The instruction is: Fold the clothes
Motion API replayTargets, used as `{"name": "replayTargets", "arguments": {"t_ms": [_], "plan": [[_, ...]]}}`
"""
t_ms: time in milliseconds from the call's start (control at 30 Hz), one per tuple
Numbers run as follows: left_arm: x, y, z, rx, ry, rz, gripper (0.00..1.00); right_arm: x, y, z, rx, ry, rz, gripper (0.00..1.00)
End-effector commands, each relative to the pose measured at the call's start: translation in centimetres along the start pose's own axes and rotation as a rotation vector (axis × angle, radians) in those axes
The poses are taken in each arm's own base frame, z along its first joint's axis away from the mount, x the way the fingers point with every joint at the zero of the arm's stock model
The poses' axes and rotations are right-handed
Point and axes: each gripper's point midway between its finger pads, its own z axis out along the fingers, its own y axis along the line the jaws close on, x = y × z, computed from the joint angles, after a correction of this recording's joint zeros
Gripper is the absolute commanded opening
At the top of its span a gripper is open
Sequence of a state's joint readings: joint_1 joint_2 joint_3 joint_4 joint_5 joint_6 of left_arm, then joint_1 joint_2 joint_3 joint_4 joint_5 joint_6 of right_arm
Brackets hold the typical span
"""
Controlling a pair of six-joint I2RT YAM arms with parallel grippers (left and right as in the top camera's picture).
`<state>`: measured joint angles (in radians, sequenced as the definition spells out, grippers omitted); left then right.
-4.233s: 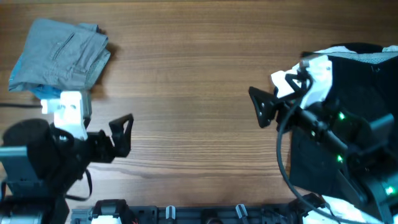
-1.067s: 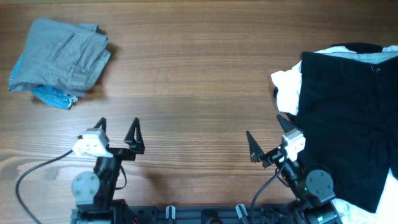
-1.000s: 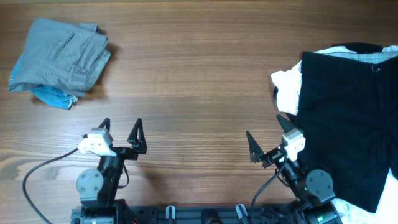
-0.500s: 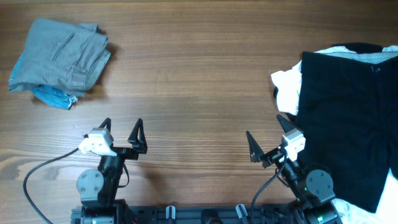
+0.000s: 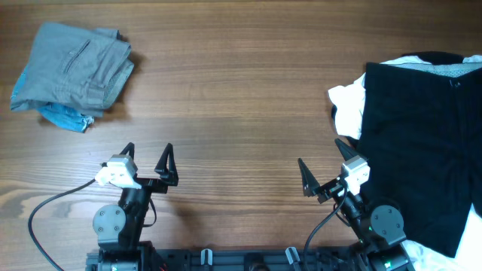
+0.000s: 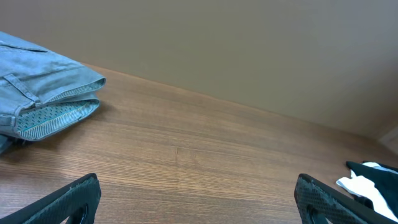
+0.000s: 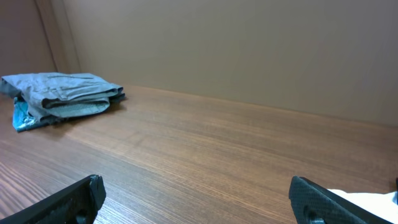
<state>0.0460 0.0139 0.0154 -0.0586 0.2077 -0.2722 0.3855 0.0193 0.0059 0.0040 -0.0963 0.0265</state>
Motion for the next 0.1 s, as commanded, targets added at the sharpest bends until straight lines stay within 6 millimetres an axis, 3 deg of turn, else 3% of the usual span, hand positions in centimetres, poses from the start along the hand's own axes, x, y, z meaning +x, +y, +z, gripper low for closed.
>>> {"name": "replayTargets", "arguments": {"t_ms": [0, 67], "plan": [[0.32, -0.25, 0.03, 0.017, 0.005, -0.005, 1.00, -0.30, 0.31, -0.07, -0.016, -0.014, 0.013, 1.00], [0.32, -0.25, 0.03, 0.017, 0.005, -0.005, 1.00, -0.30, 0.31, -0.07, -0.016, -0.014, 0.013, 1.00]]}}
